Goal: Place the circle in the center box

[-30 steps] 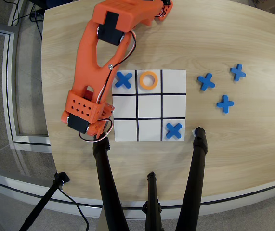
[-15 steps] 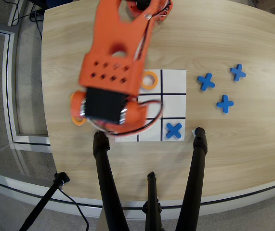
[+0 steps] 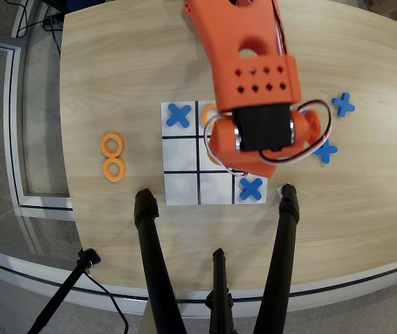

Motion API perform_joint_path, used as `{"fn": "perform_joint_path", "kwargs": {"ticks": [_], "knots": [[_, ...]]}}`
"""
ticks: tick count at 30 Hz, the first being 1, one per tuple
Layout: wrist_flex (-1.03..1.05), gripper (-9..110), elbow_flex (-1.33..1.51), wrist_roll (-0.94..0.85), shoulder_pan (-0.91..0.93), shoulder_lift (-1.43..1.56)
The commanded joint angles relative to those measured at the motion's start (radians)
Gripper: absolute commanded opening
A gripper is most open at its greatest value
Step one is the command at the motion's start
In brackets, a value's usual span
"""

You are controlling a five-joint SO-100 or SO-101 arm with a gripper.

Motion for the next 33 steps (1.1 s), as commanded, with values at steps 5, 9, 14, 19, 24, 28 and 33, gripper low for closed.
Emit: {"fn": "perform_joint_path", "kwargs": {"ticks": [5,9,14,19,24,28,33], "knots": [[-0.129,0,0.003,0.000,0.049,-0.146],[-0.161,0,0.006,0.006,0.063,-0.224],[-0.186,0,0.021,0.011,0.063,-0.285],[-0.204,0,0.011,0.035,0.046,-0.324],[-0.206,0,-0.043,0.052,0.037,-0.362],[-0.206,0,-0.087,0.057,0.041,-0.393],[-0.202,0,-0.129,0.060,0.049,-0.417]]}}
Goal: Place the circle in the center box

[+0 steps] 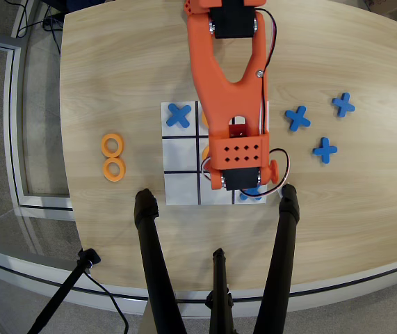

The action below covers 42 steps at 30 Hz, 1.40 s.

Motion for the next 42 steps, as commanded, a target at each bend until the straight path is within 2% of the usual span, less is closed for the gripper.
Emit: {"fn": "perform_joint_path", "kwargs": {"ticks": [1,42], "knots": [[0.000,0,-0.044,0.003,0.008,0.003],[0.037,1,-0.046,-0.009,0.003,-0.034]]}}
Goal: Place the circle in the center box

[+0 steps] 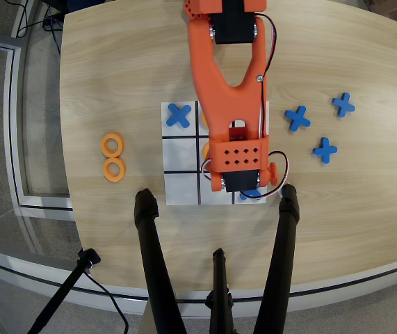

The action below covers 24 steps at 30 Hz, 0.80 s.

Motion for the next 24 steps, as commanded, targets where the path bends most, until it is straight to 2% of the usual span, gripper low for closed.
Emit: {"fn": "perform_joint_path", "kwargs": {"ticks": [1,24], "knots": [[-0.002,1,-0.018,-0.009,0.006,0.005],[0.000,4,-0.031,-0.009,0.011,-0.026]]}}
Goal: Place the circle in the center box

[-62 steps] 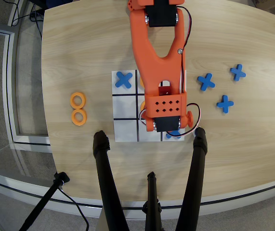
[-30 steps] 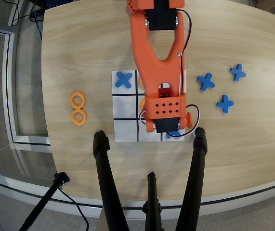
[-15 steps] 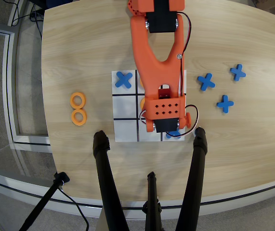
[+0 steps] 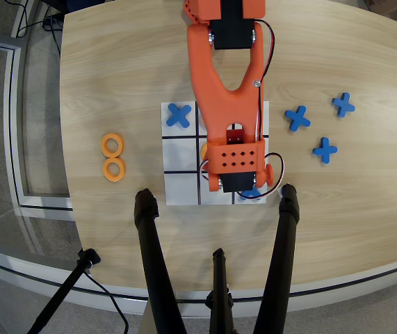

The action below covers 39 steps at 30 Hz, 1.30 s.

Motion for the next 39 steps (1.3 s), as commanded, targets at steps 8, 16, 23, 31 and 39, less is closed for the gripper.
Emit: {"fn": "perform_joint_path", "kwargs": {"ticks": [8,16,23,31,39], "knots": [[0.057,9,-0.049,0.005,-0.008,0.021],[0.118,12,-0.166,0.008,0.000,0.034],[0.232,12,-0.262,-0.003,0.011,0.161],[0.327,12,0.041,-0.092,0.020,0.641],[0.183,12,0.951,-0.290,0.023,1.532]]}}
